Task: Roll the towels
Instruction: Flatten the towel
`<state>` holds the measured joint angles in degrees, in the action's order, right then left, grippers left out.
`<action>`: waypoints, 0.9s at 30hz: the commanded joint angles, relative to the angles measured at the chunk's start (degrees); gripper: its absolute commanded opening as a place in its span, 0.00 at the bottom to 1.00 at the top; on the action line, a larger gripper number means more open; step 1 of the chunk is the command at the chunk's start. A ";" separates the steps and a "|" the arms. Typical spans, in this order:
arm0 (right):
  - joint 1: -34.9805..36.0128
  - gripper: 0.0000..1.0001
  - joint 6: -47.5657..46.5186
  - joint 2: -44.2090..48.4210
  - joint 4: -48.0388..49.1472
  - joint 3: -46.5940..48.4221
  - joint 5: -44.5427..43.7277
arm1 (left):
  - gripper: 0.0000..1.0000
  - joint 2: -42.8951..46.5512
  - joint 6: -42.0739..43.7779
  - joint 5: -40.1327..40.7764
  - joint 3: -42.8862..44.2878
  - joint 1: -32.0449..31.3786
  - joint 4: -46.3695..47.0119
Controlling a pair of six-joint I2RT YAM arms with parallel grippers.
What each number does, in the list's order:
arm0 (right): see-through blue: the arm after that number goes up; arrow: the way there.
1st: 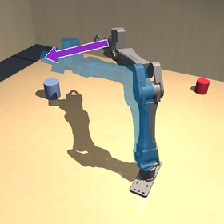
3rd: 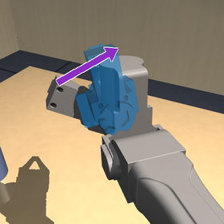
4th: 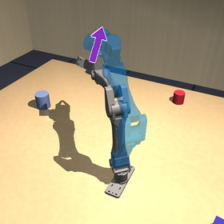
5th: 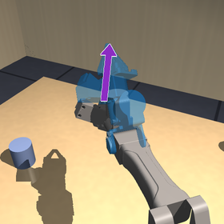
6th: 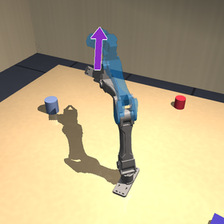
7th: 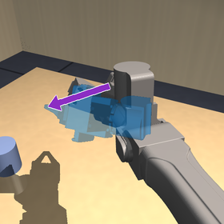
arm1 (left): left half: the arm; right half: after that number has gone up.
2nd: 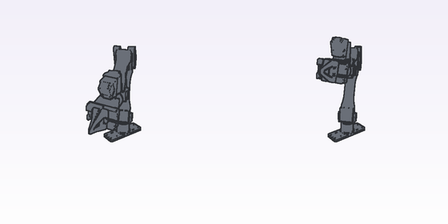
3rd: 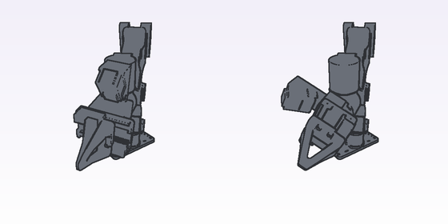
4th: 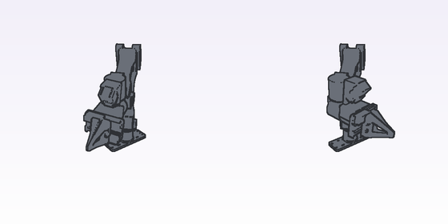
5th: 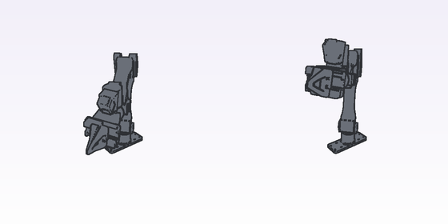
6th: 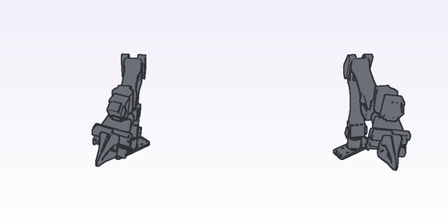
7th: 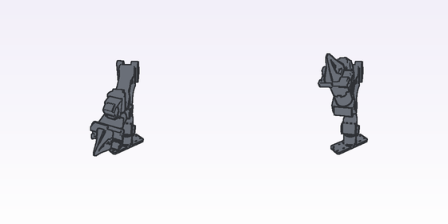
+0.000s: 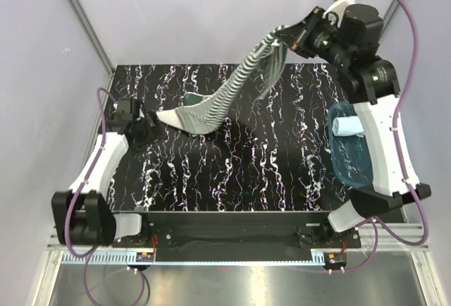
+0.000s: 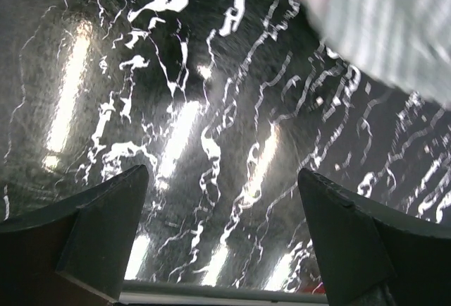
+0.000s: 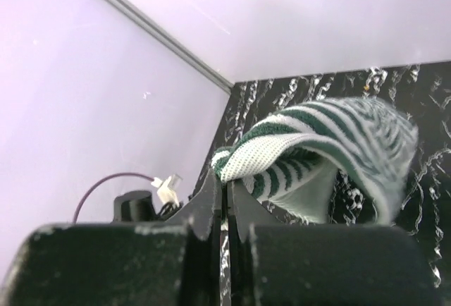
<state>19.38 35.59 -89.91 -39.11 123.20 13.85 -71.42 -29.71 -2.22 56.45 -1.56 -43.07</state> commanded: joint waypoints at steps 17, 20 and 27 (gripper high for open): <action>0.22 0.00 -2.37 3.95 -6.94 -17.99 -5.06 | 0.89 -27.10 -7.90 0.10 10.51 -16.54 15.38; 0.22 0.00 -2.63 5.18 -6.94 -19.48 -4.97 | 0.91 -30.35 -8.25 1.42 14.46 -16.98 15.30; 0.22 0.00 -2.81 8.08 -7.12 -21.86 -4.71 | 0.95 -39.31 -8.43 5.12 23.08 -16.98 14.94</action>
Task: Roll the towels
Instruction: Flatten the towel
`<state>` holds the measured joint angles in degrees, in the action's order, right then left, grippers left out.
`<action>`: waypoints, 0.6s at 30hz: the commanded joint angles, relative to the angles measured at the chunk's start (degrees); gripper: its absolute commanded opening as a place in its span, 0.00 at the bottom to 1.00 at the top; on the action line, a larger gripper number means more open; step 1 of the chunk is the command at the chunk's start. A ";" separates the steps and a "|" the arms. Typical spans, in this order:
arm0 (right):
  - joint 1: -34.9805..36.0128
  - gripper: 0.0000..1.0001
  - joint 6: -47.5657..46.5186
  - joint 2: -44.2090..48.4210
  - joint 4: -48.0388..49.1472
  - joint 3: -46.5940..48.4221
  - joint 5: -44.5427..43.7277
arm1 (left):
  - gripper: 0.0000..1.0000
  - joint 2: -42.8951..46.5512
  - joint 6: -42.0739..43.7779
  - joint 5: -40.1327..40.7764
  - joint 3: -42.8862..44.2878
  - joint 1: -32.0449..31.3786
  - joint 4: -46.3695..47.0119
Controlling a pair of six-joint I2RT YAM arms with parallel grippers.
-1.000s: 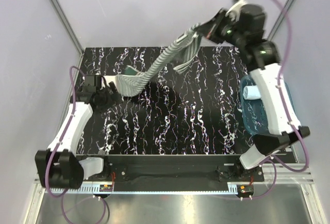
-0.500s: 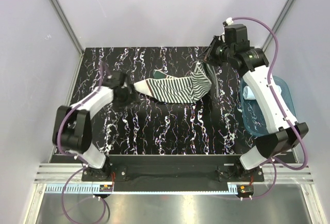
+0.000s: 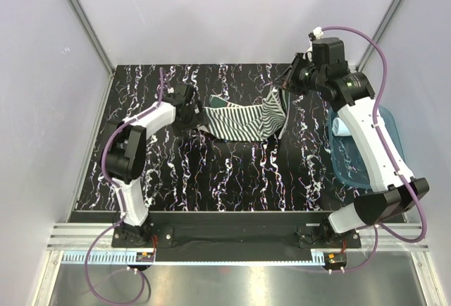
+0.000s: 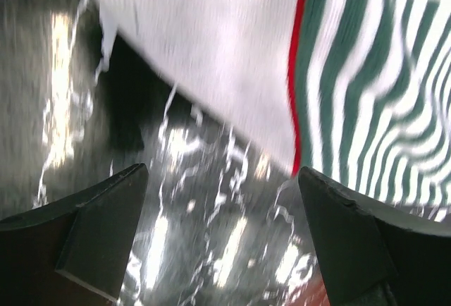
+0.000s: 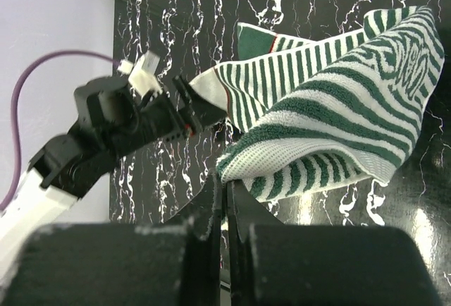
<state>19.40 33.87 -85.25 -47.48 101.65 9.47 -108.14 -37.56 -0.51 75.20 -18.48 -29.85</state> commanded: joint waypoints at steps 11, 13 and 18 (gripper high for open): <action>0.20 0.00 -1.79 6.68 0.55 -2.50 -1.21 | 0.32 -14.29 -2.08 4.82 16.38 -0.06 -1.62; 0.20 0.00 -1.79 7.29 0.46 -3.03 -1.56 | 0.00 -13.95 -1.29 4.82 16.73 -0.06 -1.71; 0.20 0.00 -2.14 9.48 -1.73 -2.95 -3.93 | 0.00 -2.10 1.17 8.41 13.31 -0.85 -4.85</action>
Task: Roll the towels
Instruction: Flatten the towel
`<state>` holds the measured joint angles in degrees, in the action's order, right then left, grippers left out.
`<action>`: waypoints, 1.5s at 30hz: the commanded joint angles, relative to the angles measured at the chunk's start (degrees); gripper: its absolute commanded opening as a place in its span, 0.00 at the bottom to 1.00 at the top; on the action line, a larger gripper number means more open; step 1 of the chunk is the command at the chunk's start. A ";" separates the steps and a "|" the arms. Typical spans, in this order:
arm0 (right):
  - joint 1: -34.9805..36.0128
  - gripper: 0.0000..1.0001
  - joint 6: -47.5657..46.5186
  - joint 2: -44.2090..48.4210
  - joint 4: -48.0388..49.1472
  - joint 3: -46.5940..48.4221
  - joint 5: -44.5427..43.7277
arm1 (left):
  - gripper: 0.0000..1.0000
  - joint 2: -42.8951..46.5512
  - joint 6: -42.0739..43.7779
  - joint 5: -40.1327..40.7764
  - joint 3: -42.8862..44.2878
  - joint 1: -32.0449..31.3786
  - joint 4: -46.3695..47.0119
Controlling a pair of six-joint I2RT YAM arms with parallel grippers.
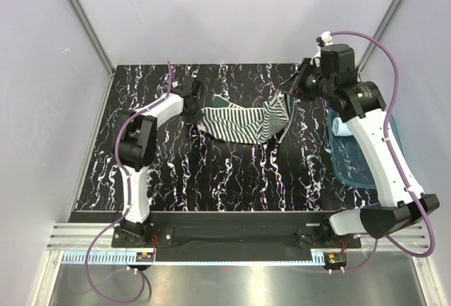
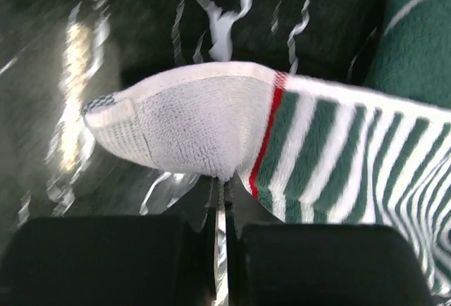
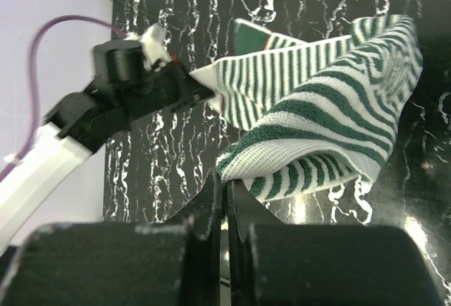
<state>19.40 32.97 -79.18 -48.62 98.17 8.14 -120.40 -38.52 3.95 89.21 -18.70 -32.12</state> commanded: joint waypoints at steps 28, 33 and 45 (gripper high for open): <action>0.11 0.00 -2.38 4.47 -4.55 -7.12 -15.43 | 0.82 -1.87 19.89 9.76 31.75 4.90 -28.62; -1.12 0.00 -3.18 3.33 -4.20 -6.94 -15.18 | 0.87 6.13 17.44 7.48 12.78 5.95 -17.10; -1.20 0.00 -2.56 5.00 -3.67 -8.70 -12.36 | 0.86 14.85 8.99 7.66 -8.08 7.54 -8.84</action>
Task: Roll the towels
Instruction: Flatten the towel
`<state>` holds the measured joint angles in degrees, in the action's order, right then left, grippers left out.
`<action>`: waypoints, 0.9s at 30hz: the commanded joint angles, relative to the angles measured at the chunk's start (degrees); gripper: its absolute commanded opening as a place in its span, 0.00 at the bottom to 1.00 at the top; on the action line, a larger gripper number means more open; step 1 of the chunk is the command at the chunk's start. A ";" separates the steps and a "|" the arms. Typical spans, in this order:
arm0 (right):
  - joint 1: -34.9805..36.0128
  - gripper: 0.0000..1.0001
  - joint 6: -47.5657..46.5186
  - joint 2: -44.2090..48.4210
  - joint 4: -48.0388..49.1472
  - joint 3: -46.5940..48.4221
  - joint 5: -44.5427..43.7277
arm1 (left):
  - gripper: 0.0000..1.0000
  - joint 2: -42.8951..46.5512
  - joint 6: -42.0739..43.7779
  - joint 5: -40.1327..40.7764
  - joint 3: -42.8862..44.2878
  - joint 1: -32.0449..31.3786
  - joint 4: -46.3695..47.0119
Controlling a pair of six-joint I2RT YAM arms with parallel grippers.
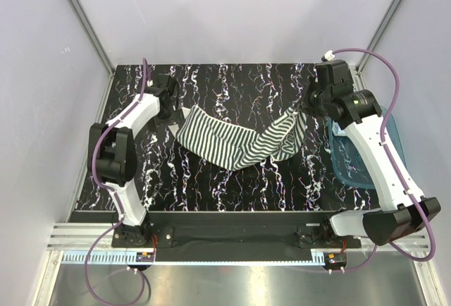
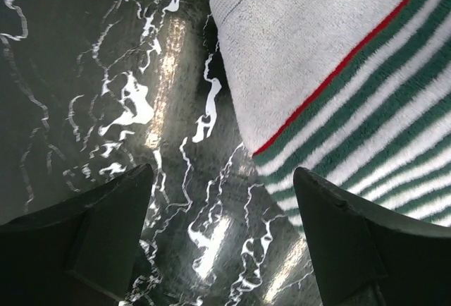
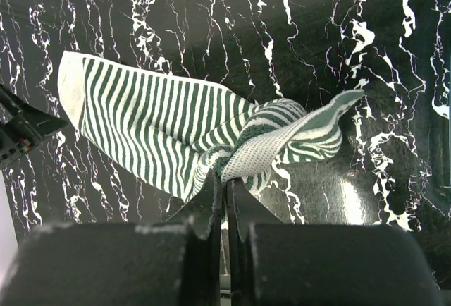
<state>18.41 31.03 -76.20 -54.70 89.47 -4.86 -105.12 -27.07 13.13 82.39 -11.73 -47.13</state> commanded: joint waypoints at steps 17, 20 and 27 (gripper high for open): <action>-0.13 0.00 -0.09 3.17 2.84 -2.28 2.67 | 0.53 -9.14 -6.24 -11.19 -3.90 1.71 15.93; -0.22 0.00 0.00 3.87 2.67 -2.81 2.06 | 0.13 -9.31 -5.54 -11.72 -3.82 1.44 16.37; -0.13 0.00 0.26 6.94 0.82 -3.07 1.08 | 0.00 4.26 -2.47 -4.45 -2.67 -0.66 6.20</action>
<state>18.41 31.09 -72.75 -53.95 86.00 -2.79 -111.96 -31.68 3.75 79.07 -11.03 -35.83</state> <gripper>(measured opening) 0.019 0.028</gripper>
